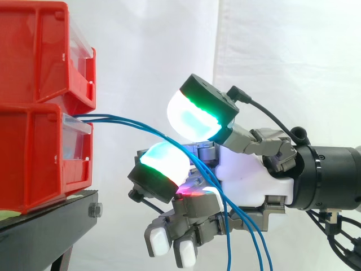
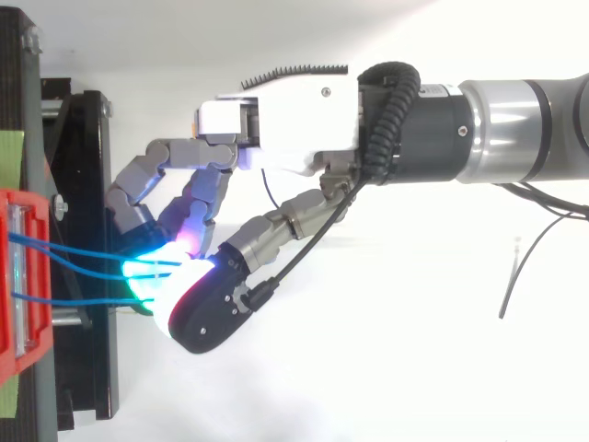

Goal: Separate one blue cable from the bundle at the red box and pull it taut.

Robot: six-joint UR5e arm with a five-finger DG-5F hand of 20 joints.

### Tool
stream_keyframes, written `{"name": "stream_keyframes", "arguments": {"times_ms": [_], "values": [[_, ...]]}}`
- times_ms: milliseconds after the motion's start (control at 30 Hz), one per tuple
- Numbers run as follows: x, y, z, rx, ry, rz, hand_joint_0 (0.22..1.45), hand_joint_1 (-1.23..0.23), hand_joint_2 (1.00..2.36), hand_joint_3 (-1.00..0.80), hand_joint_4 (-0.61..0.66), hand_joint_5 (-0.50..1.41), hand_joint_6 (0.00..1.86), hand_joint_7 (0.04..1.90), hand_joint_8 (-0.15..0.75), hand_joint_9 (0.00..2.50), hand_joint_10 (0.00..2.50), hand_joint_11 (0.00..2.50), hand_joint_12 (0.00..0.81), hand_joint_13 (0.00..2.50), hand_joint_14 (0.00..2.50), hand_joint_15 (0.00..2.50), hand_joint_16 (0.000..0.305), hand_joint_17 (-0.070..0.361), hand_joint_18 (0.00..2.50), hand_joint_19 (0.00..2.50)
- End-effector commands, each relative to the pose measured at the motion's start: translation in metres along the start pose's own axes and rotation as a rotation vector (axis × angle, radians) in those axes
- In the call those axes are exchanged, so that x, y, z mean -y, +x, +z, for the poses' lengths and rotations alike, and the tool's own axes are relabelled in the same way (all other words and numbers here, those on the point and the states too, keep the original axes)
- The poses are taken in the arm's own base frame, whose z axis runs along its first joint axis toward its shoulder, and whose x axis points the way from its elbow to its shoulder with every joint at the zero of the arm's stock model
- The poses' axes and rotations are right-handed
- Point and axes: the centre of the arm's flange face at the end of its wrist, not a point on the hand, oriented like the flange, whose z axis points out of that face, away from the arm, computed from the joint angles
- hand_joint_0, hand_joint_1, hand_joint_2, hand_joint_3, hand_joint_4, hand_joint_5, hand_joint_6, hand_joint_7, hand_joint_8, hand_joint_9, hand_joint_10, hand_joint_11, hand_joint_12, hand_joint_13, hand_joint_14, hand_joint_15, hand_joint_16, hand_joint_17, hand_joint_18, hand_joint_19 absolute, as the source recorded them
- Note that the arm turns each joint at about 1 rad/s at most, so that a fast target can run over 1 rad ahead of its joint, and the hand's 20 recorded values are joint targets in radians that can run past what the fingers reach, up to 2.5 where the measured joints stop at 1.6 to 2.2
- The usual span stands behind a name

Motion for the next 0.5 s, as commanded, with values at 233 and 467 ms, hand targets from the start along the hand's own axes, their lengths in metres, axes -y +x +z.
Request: {"name": "stream_keyframes", "arguments": {"times_ms": [233, 467], "values": [[-0.0006, 0.0009, 0.0007, -0.001, -0.002, 0.000, 0.64, -0.77, 1.01, -0.37, 0.01, -0.12, 0.83, 1.24, 0.312, 1.19, 0.02, 1.17, 0.351, 0.74, 0.02, 0.58, 0.045, 0.102, 0.75, 0.73], [-0.0017, -0.0005, 0.0004, 0.000, -0.003, 0.000, 0.79, -0.96, 1.00, -0.50, -0.08, -0.15, 0.86, 1.29, 0.297, 1.10, 0.02, 1.17, 0.349, 0.67, 0.02, 0.54, 0.045, 0.102, 0.69, 0.64]]}}
